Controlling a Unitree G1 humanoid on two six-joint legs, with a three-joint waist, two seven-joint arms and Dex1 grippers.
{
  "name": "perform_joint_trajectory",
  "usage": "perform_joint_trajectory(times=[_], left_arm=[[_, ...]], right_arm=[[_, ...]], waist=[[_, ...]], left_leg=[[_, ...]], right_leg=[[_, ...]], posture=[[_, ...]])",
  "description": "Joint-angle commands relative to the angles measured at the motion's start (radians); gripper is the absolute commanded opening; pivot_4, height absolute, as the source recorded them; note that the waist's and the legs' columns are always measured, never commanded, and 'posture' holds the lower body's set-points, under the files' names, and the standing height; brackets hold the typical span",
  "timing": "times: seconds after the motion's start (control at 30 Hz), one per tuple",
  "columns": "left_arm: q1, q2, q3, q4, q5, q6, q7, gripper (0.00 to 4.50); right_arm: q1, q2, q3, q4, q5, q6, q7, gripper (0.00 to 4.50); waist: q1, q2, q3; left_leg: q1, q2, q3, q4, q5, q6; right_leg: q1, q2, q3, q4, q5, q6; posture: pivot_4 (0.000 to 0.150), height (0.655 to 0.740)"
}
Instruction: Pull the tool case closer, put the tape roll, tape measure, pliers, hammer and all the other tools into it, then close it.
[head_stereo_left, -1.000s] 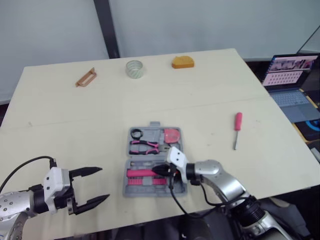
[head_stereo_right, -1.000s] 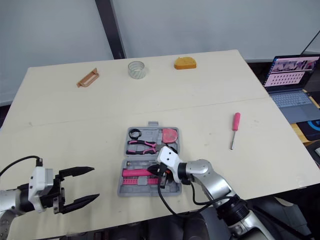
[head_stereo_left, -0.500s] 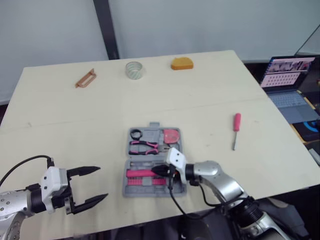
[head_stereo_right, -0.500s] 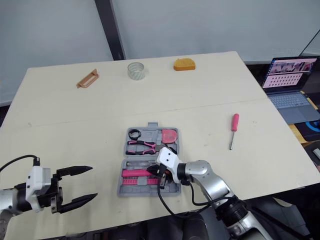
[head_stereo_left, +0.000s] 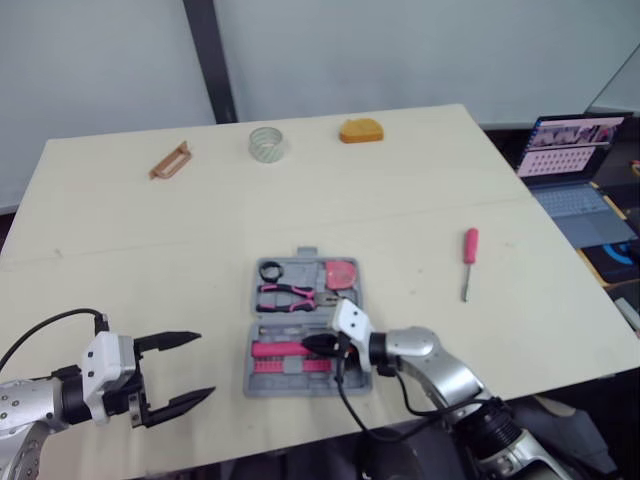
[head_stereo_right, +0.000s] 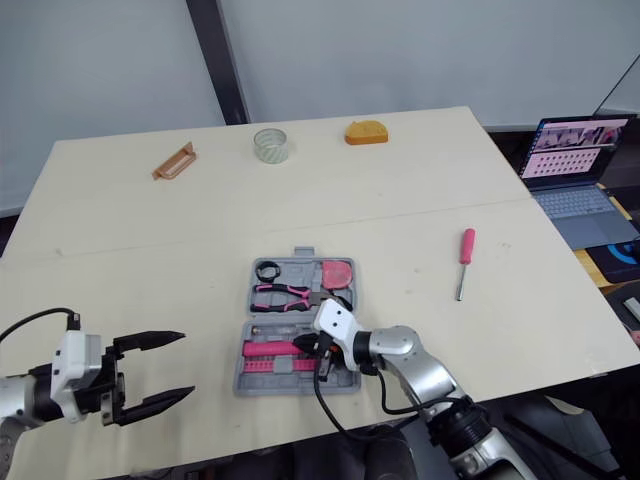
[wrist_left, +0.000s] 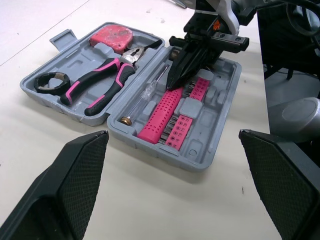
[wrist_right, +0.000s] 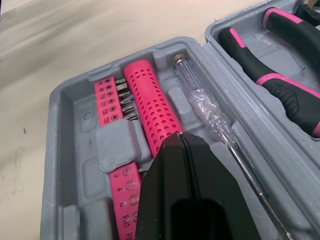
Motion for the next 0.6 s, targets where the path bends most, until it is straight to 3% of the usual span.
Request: perform_joint_trajectory(times=[0.03,0.37,0.6], left_arm=[[-0.002,0.014,0.021,-0.007,-0.007,-0.003,-0.01,4.5],[-0.05,-0.005,-0.013,0.018,0.001,-0.018,-0.01,4.5],[-0.115,-0.017,-0.065,0.04,0.007,-0.023,-0.004,4.5]], right_arm=[[0.051,-0.001,0.024,0.06,-0.023,0.062,-0.002,0.01],[0.003,0.015,-0.163,-0.254,0.097,0.244,-0.089,0.01],[0.02,-0.059,-0.27,-0.491,0.191,0.408,-0.111,0.01]], waist=[[0.0,0.0,0.0],[0.003,0.004,0.003],[0.004,0.006,0.004]], left_leg=[[0.0,0.0,0.0,0.0,0.0,0.0],[-0.003,0.0,0.0,0.001,0.0,0.0],[-0.003,0.0,0.0,0.001,0.0,0.0]], right_leg=[[0.0,0.0,0.0,0.0,0.0,0.0],[-0.001,0.0,0.0,0.0,0.0,0.0],[-0.002,0.0,0.0,0.0,0.0,0.0]], posture=[[0.15,0.74],[0.15,0.74],[0.15,0.74]])
